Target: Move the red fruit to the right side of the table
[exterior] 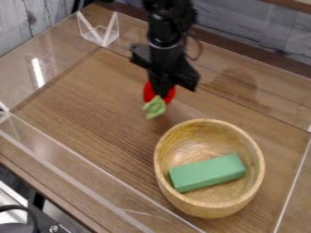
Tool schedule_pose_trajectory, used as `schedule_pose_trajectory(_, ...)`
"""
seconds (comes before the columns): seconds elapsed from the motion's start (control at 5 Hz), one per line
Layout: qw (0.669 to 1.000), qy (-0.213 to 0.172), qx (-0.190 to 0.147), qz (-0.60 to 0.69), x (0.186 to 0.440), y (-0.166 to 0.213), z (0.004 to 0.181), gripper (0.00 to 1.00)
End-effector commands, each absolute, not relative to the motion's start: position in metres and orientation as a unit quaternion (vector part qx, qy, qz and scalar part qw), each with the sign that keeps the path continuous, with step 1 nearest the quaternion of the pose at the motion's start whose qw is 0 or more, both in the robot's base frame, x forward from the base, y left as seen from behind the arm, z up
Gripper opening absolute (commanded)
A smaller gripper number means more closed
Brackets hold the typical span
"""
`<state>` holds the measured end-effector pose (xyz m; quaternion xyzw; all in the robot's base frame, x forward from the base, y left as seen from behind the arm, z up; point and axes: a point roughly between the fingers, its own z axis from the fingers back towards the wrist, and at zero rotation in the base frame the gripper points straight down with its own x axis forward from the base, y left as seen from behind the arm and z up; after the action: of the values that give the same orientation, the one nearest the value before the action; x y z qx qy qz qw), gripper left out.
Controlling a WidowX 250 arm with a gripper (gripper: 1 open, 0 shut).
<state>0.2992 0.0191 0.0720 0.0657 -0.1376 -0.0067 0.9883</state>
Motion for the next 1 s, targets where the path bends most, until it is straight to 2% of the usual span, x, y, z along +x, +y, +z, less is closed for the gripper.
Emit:
schedule_pose_trajectory(0.0, 0.983, -0.173, 0.060, -0.011, 0.314, -0.004, 0.085, 0.00)
schedule_pose_trajectory(0.2, 0.981, -0.184, 0.060, 0.000, 0.324, -0.024, 0.099, 0.00)
schedule_pose_trajectory(0.6, 0.982, -0.183, 0.046, 0.007, 0.338, -0.080, 0.089, 0.00)
schedule_pose_trajectory(0.8, 0.983, -0.179, 0.041, 0.019, 0.342, -0.090, 0.085, 0.00)
